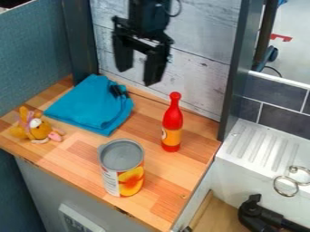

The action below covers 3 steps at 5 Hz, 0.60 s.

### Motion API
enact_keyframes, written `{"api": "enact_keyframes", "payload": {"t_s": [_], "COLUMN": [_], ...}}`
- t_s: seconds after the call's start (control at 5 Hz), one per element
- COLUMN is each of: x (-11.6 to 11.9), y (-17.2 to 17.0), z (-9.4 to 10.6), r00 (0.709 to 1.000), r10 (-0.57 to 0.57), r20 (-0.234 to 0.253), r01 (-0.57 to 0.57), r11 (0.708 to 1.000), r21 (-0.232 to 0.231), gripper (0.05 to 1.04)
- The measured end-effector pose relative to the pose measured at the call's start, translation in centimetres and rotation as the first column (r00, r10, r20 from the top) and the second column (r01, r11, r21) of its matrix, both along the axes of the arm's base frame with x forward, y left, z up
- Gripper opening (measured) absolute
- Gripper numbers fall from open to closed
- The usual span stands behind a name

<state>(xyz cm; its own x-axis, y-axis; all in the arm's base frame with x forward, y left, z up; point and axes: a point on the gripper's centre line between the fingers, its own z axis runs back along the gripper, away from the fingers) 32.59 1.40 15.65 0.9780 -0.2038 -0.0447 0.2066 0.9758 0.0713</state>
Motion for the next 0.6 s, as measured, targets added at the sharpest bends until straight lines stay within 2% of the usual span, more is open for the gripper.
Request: {"api": "enact_keyframes", "payload": {"t_s": [0.2,0.4,0.6], "x": [-1.3,-2.1,-2.9], "y": [2.3,6.0,10.8], "z": [-0.6,-0.8,-2.0], "r00": [0.993,0.977,0.97], "r10": [0.105,0.203,0.244], "r20": [-0.053,-0.062,-0.021], "r01": [-0.103,-0.202,-0.243], "r11": [0.994,0.979,0.97], "r21": [0.028,0.027,0.024], "gripper": [1.0,1.0,1.0]}}
